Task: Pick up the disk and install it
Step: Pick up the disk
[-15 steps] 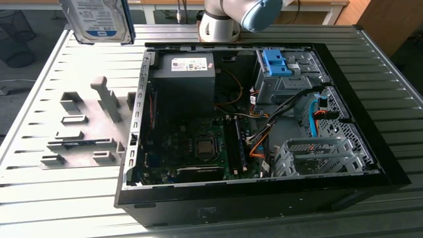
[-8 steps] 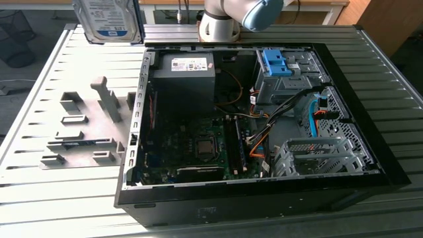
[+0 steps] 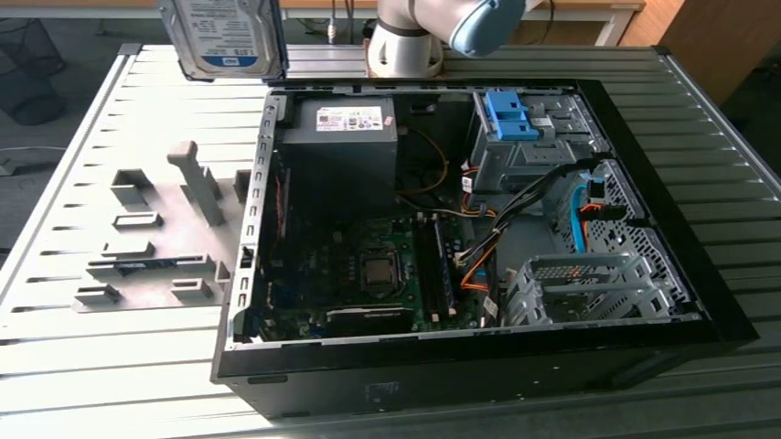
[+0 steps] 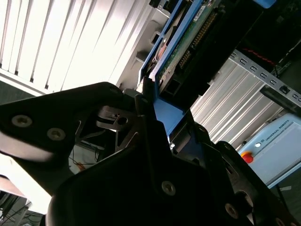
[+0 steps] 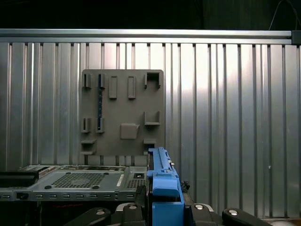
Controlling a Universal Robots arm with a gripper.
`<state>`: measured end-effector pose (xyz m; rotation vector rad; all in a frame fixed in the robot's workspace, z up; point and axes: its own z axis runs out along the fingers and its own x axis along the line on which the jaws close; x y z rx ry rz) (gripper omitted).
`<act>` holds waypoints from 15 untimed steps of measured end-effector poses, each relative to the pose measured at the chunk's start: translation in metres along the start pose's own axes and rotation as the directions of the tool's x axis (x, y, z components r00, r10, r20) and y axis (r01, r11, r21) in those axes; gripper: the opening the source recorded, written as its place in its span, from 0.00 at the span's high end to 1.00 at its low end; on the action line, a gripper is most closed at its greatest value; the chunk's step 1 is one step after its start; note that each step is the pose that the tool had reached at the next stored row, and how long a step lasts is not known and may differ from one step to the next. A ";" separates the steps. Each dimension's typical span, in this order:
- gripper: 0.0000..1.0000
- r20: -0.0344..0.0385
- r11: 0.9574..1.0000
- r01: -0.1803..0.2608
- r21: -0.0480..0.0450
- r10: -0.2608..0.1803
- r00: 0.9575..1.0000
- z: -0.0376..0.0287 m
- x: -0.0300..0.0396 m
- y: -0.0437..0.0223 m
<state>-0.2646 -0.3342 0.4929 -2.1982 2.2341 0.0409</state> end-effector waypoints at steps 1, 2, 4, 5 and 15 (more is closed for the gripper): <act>0.63 0.000 1.000 0.000 0.000 0.000 1.000 0.0000 0.0000 -0.0029; 0.63 0.000 1.000 0.000 0.000 0.000 1.000 0.0000 -0.0001 -0.0055; 0.63 0.000 1.000 0.000 0.000 0.000 1.000 -0.0001 -0.0002 -0.0109; 0.63 0.000 1.000 0.000 0.000 0.000 1.000 -0.0002 -0.0002 -0.0135; 0.63 0.000 1.000 0.000 0.000 0.000 1.000 -0.0005 -0.0006 -0.0376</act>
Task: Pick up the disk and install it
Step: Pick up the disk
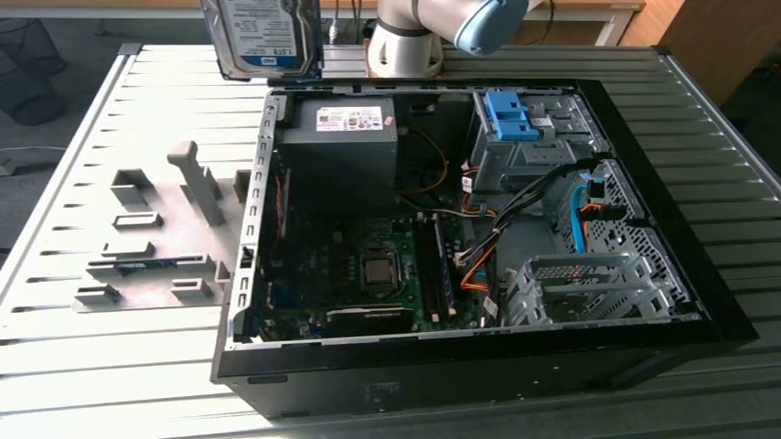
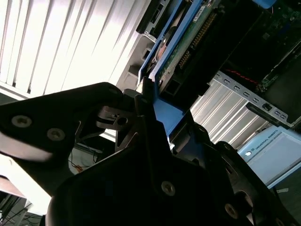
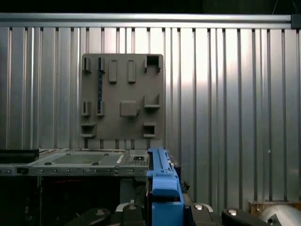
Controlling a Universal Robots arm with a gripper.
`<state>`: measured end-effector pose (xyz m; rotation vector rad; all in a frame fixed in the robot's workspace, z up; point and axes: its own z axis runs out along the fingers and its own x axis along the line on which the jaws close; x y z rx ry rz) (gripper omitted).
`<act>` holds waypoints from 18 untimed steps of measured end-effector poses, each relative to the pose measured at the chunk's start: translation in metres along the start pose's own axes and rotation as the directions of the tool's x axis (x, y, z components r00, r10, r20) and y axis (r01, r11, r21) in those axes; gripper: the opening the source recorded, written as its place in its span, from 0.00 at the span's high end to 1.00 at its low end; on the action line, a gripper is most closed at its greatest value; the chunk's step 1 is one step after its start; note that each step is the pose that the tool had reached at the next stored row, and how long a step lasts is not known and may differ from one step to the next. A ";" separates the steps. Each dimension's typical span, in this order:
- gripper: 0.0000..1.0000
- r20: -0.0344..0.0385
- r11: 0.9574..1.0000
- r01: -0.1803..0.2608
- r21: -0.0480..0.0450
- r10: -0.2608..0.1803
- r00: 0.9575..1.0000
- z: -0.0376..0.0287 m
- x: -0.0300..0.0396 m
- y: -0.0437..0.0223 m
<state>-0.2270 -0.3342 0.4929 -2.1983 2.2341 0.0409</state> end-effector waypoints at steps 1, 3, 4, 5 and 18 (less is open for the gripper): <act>0.63 0.000 1.000 0.000 0.000 0.000 1.000 0.0000 0.0000 0.0000; 0.63 0.000 1.000 0.000 0.000 0.000 1.000 0.0000 0.0001 -0.0001; 0.63 0.000 1.000 0.000 0.000 0.000 1.000 0.0000 0.0005 -0.0001; 0.63 0.000 1.000 0.000 0.000 0.000 1.000 0.0000 0.0015 -0.0001; 0.63 -0.015 1.000 0.000 0.000 0.000 1.000 -0.0006 0.0294 -0.0006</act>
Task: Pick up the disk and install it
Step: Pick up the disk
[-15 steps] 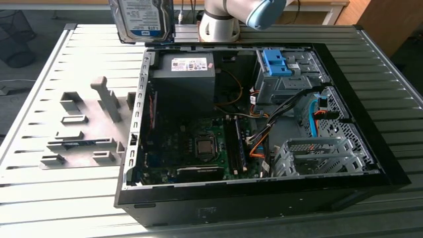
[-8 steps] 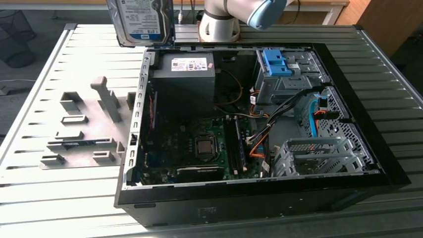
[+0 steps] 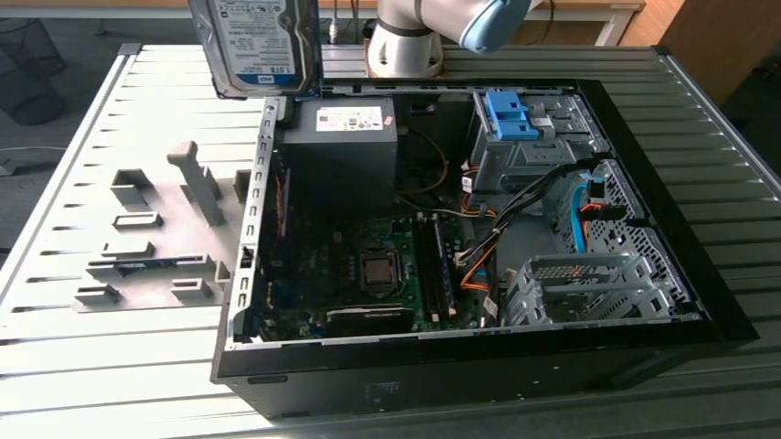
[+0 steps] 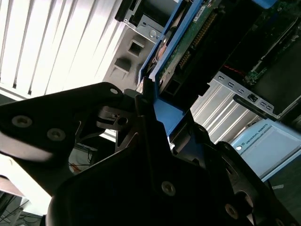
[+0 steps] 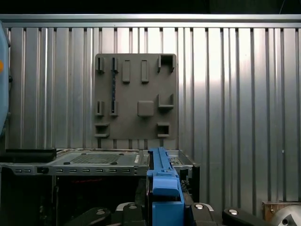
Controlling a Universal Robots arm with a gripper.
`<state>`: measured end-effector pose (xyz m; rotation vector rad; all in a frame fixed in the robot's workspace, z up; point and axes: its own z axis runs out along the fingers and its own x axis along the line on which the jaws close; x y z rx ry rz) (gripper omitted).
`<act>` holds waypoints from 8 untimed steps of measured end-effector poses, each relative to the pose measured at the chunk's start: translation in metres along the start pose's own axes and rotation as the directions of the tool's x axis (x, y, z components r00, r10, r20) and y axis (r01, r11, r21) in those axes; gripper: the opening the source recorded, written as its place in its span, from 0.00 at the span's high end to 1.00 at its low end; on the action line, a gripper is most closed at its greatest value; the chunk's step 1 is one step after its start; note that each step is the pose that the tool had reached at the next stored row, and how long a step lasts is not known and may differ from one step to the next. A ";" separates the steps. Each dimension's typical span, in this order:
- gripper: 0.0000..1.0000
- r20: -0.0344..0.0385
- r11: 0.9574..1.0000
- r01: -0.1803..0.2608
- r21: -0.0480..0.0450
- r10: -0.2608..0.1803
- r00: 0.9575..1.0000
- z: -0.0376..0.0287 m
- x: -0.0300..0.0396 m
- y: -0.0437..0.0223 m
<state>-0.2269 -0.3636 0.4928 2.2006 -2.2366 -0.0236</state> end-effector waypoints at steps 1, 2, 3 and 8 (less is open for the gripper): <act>0.63 -0.003 1.000 0.000 0.000 0.000 1.000 0.0000 0.0018 0.0000; 0.63 -0.006 1.000 0.000 0.000 0.000 1.000 0.0000 0.0037 -0.0001; 0.63 -0.009 1.000 0.000 0.000 0.000 1.000 0.0000 0.0056 -0.0001; 0.63 -0.021 1.000 0.000 0.000 0.000 1.000 -0.0002 0.0161 -0.0003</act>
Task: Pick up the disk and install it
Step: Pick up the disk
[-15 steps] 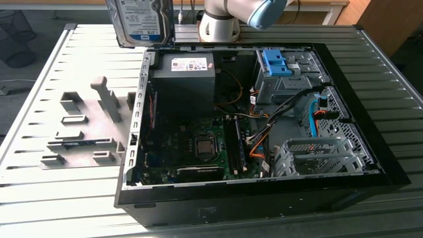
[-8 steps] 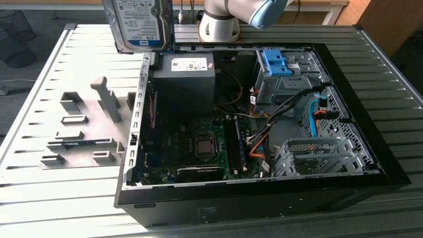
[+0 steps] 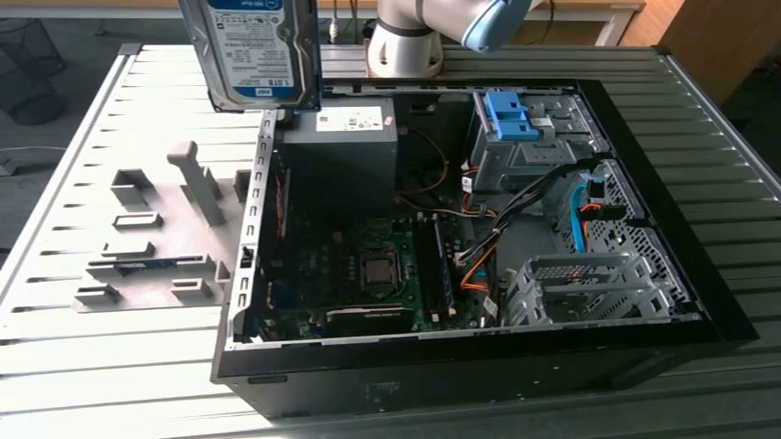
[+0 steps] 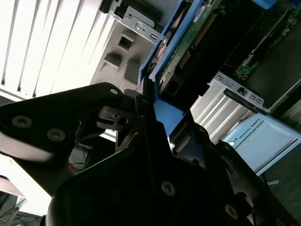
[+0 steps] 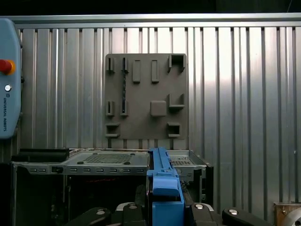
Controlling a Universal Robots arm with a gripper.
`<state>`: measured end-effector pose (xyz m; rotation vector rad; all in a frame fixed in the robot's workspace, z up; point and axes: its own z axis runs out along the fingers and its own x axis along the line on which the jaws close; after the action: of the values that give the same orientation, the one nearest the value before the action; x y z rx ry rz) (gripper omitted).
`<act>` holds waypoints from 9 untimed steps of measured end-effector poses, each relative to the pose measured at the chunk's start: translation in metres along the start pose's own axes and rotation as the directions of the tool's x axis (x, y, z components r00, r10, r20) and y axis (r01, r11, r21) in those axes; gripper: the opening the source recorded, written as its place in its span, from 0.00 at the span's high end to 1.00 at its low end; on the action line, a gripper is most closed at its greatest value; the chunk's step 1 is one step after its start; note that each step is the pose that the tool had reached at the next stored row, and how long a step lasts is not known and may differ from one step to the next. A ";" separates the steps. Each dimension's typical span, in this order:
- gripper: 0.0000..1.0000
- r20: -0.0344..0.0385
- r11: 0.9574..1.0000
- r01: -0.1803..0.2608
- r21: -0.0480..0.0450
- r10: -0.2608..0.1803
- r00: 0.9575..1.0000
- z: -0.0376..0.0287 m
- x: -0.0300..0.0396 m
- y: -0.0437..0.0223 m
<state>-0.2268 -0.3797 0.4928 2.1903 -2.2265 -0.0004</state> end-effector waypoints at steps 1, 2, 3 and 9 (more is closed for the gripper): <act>0.63 -0.002 1.000 0.000 0.000 0.000 1.000 0.0001 0.0021 0.0000; 0.63 -0.004 1.000 0.000 0.000 0.000 1.000 0.0001 0.0042 -0.0001; 0.63 -0.006 1.000 0.000 0.000 0.000 1.000 0.0001 0.0063 -0.0001; 0.63 0.009 1.000 0.000 0.000 0.000 1.000 0.0002 0.0127 -0.0019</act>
<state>-0.2251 -0.3924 0.4928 2.1945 -2.2308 -0.0102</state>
